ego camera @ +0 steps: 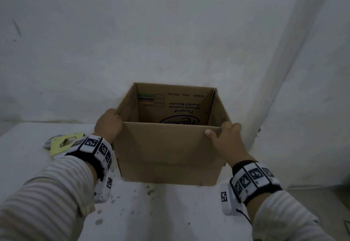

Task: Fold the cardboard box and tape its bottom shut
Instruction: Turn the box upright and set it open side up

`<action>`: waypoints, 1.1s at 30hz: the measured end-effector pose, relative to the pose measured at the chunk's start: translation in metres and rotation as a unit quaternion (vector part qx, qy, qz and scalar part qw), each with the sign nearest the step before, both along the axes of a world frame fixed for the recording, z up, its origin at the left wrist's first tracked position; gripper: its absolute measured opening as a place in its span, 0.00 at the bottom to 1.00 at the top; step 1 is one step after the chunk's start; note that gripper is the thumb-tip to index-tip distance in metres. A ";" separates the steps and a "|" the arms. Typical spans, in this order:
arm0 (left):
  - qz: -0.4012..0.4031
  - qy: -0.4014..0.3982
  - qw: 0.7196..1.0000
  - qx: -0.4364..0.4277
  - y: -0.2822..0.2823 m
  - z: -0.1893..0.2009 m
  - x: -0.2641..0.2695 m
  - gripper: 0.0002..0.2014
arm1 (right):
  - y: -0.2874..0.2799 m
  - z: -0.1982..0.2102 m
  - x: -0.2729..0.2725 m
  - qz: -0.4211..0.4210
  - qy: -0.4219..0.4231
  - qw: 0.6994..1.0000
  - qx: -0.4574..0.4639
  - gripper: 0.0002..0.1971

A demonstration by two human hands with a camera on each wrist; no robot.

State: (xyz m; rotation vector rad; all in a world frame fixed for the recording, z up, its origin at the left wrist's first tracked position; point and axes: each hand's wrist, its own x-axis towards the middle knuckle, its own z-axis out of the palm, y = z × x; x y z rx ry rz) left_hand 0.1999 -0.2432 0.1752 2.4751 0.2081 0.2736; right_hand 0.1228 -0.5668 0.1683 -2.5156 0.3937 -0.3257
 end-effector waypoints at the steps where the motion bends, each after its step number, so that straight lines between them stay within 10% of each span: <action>1: -0.002 0.003 1.000 -0.002 0.000 -0.002 0.003 0.15 | -0.002 0.002 0.005 0.004 0.002 1.000 0.006 0.24; 20: 0.011 -0.021 0.998 -0.060 -0.023 -0.005 0.031 0.07 | -0.026 0.007 0.048 0.005 0.060 0.998 0.006 0.28; 27: 0.040 0.010 0.995 -0.090 -0.024 0.005 0.002 0.38 | -0.018 0.012 0.028 -0.011 0.070 0.997 -0.007 0.29; 33: 0.026 -0.029 0.993 -0.113 -0.025 0.006 -0.031 0.34 | 0.006 0.011 0.001 -0.006 0.008 1.000 -0.029 0.28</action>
